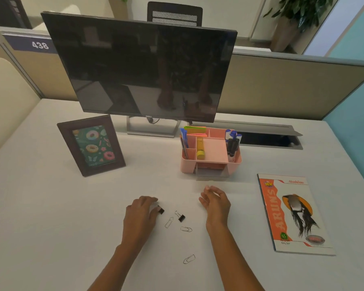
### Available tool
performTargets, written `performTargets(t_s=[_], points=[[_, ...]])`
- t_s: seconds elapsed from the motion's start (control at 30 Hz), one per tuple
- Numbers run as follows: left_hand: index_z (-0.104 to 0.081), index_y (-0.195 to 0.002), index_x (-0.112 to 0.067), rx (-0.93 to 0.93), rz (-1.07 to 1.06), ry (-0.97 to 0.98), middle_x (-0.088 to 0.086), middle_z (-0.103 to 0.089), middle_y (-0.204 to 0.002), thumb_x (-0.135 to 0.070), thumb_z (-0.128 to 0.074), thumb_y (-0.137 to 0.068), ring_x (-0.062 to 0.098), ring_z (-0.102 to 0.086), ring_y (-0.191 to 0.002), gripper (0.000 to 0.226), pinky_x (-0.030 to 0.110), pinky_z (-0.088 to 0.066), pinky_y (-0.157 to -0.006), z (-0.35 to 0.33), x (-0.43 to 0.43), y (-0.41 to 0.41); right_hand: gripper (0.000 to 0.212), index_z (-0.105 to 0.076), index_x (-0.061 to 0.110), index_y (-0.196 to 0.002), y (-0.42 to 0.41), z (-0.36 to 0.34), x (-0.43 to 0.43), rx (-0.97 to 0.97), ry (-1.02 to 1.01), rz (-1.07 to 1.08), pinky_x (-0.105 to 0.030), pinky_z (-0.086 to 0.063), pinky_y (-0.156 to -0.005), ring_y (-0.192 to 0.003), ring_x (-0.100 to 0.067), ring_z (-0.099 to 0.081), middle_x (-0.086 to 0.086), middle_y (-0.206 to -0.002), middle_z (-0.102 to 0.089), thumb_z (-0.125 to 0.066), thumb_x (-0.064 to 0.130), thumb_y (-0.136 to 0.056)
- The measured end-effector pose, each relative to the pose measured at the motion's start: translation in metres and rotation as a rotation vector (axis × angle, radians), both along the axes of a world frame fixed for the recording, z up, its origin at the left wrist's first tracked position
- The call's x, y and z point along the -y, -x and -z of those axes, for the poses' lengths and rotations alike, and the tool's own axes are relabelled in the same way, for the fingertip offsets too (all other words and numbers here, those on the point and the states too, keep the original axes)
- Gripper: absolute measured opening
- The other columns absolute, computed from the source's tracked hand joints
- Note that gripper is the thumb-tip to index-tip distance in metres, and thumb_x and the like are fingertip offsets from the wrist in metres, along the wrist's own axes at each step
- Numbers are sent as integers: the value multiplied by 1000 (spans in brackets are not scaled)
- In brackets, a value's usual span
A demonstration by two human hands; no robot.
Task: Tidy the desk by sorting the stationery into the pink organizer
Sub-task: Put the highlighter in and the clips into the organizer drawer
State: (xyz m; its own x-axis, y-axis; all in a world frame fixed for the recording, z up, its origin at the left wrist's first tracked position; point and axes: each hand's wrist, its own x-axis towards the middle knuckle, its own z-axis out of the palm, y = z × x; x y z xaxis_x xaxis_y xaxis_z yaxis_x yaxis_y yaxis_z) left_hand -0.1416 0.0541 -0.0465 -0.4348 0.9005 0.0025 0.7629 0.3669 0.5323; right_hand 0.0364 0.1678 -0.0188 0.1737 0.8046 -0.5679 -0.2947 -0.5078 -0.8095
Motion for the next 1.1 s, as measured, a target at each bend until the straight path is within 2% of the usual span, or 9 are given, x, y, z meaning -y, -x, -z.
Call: performTargets(t_s=[0.1,0.17,0.27,0.37,0.43,0.5,0.63,0.9,1.1], points=[[-67,-107,-24,-40,5,15,-7,-65,-106,-33,-70,-84,20,-59,-97,25,36,-43,-83,5,6,-5,11,-68,15,-90,4,10,26,416,-225,-310,-7,-48,-67,-82,-18,-66,-2,-86,-69,-73,17,-80],[-67,-107,-23,-67,9,23,-5,-66,-104,-33,-74,-80,22,-60,-95,29,38,-44,-81,5,7,-9,16,-69,18,-95,7,16,43,626,-358,-522,-1,-40,-71,-88,-10,-61,5,-92,-66,-73,21,-80],[-68,-105,-22,-97,10,39,-3,-66,-102,-30,-76,-77,23,-60,-93,29,39,-46,-79,4,7,-14,25,-67,19,-105,10,26,63,864,-533,-735,3,-29,-83,-98,-2,-47,8,-104,-60,-70,25,-81],[-70,-102,-19,-141,17,37,0,-68,-97,-22,-79,-74,26,-62,-87,30,40,-49,-76,3,5,-18,30,-64,19,-112,12,30,73,985,-635,-848,-5,-37,-86,-106,-8,-44,7,-111,-55,-66,25,-83],[-70,-100,-18,-158,16,30,1,-68,-95,-16,-81,-72,27,-63,-84,29,40,-50,-75,2,5,-20,30,-63,18,-115,13,31,75,1055,-669,-868,-18,-46,-89,-109,-13,-46,5,-114,-55,-63,23,-85],[-71,-98,-18,-148,11,29,2,-69,-94,-15,-81,-71,27,-63,-82,29,41,-51,-75,2,4,-22,27,-65,18,-114,14,30,74,1121,-701,-870,-24,-50,-88,-108,-16,-49,2,-112,-58,-59,20,-88],[-71,-99,-17,-114,40,25,3,-69,-95,-16,-80,-74,28,-64,-83,27,41,-50,-77,1,1,-29,20,-69,18,-104,12,28,71,1185,-792,-887,-24,-54,-73,-95,-17,-56,3,-98,-62,-58,18,-88],[-66,-116,-14,37,69,-18,5,-64,-113,-14,-64,-88,27,-61,-98,28,38,-46,-90,-7,-16,-41,17,-70,11,-101,-2,-17,29,1075,-868,-570,-10,-44,-79,-93,-12,-57,-1,-97,-62,-64,10,-85],[-63,-122,-16,107,86,-21,2,-61,-119,-13,-60,-91,28,-58,-99,31,33,-44,-92,-11,-25,-49,17,-69,8,-102,-12,-33,-21,1137,-893,-486,-25,-49,-82,-99,-23,-61,-8,-104,-65,-65,8,-85]])
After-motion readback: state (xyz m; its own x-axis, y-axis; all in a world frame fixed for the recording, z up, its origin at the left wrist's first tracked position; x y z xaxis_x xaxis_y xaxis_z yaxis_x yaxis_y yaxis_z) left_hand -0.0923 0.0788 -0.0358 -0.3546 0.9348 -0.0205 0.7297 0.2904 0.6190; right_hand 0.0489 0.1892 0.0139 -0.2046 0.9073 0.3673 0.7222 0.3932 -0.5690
